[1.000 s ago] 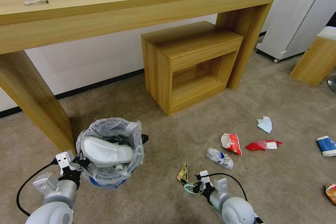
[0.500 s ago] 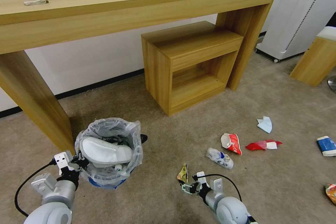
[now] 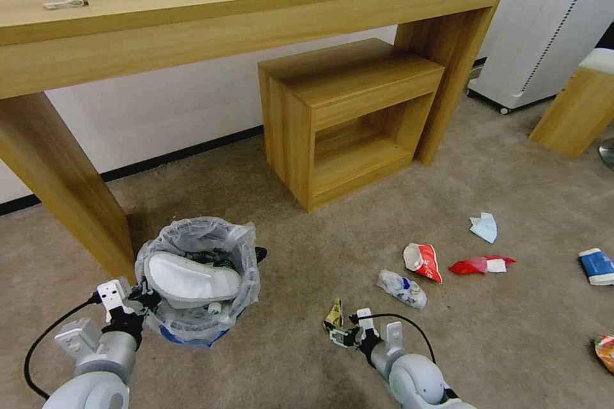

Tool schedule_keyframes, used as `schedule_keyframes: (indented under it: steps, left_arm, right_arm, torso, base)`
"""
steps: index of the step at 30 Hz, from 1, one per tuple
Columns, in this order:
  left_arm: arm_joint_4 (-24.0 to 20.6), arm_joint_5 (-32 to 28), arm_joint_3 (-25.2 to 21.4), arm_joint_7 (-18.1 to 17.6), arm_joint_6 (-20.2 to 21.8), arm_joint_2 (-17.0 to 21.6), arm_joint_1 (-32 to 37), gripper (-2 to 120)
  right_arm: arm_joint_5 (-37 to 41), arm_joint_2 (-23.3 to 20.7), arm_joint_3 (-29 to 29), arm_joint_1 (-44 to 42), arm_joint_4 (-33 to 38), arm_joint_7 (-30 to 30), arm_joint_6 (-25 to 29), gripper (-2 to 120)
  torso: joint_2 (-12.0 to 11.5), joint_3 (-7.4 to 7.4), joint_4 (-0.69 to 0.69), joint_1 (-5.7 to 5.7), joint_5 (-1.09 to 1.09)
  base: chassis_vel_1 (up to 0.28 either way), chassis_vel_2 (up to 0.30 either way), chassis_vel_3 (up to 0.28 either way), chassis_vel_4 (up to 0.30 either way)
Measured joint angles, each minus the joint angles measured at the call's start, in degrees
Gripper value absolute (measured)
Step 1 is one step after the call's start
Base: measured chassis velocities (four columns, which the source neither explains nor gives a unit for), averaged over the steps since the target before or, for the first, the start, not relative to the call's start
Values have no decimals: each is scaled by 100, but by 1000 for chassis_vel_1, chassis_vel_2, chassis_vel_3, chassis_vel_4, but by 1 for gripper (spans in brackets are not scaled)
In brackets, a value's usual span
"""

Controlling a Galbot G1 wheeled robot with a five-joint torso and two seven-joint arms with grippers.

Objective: Pick up the trash bin and place the garbage on the floor into it.

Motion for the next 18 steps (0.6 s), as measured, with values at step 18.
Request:
schedule_keyframes:
  steps: [18]
  left_arm:
    - [-105, -9, -15, -8, 0, -13, 37, 1]
  right_arm:
    - [-15, 121, -77, 81, -116, -16, 8, 80]
  torso:
    - [0, 0, 0, 0, 0]
  base:
    - [0, 0, 0, 0]
